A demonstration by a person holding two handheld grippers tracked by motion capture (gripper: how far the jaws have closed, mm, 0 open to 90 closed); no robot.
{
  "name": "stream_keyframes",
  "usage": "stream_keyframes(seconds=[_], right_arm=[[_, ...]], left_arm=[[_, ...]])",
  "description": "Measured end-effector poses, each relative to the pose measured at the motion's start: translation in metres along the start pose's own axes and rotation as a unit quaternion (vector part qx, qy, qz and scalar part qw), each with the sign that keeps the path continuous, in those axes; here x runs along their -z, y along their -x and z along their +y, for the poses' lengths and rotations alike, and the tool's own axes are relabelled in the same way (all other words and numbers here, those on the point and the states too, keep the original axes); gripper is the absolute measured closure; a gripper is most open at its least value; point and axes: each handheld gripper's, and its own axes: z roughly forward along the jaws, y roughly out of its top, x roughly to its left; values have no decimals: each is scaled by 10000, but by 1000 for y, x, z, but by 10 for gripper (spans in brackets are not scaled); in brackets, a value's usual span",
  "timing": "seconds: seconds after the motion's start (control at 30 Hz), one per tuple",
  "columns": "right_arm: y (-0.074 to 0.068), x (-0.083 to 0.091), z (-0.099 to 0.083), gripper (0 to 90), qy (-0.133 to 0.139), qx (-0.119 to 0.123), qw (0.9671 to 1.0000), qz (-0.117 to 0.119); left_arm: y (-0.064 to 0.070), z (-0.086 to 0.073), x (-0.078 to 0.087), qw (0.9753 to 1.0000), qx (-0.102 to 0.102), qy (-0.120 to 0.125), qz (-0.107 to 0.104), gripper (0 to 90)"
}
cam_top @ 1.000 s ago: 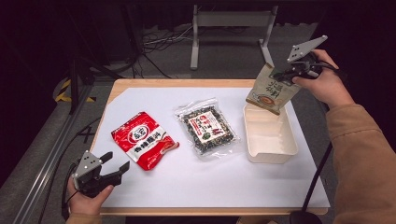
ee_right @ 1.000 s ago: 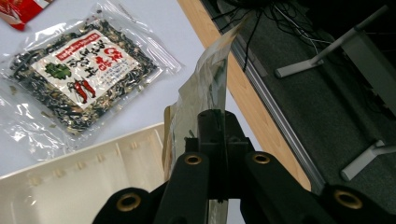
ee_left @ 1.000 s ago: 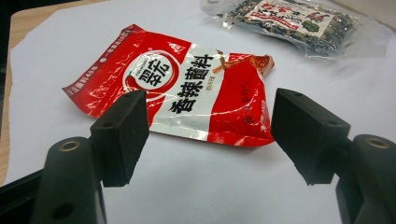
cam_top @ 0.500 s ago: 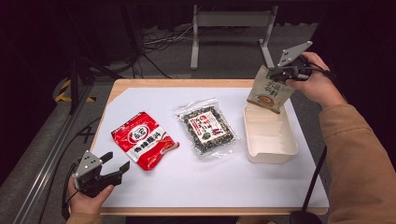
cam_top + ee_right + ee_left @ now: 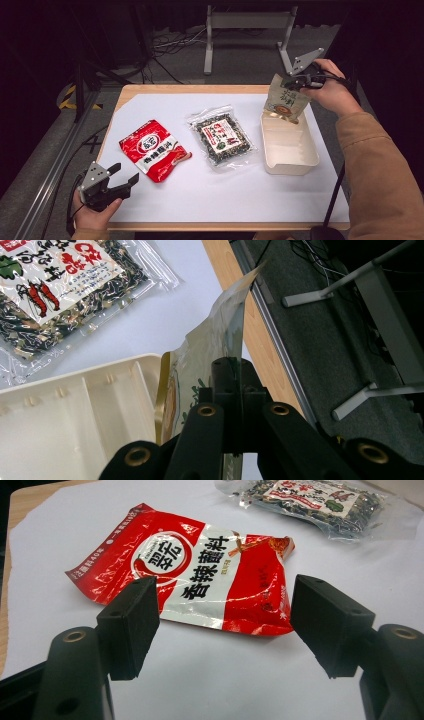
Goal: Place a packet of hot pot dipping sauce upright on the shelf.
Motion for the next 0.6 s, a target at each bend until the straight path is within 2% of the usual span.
stream_keyframes(seconds=[0.23, 0.37, 0.6], right_arm=[[-5, -4, 2, 896, 96, 19, 9996, 259], [-7, -7, 2, 894, 59, 22, 9993, 365], [-9, -10, 2, 890, 95, 24, 9992, 392]], left_arm=[[0, 0, 0, 10000, -16, -5, -3, 285], [0, 0, 0, 10000, -11, -4, -1, 286], [0, 0, 0, 10000, -23, -4, -2, 285]])
